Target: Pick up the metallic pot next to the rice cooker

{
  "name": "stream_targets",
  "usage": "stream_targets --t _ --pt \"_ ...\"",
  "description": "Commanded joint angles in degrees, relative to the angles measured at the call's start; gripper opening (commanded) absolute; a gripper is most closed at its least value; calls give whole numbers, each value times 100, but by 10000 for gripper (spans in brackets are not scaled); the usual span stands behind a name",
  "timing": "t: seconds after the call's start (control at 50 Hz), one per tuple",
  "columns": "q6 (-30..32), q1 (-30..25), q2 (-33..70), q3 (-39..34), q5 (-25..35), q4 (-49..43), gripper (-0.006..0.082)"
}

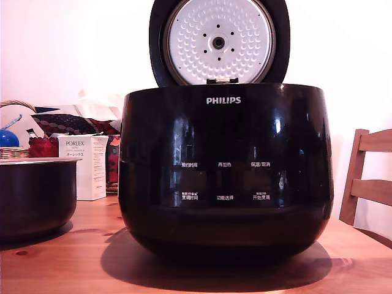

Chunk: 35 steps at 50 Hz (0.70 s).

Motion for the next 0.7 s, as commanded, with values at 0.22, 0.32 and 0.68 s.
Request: stream_targets --t 0.22,0.32,0.68 --pt "763 11 721 940 883 -1182 -21" --pt "1384 9 876 1307 1071 -1821 -21" --pt "2942 4 2050 2350 1648 -5145 -21"
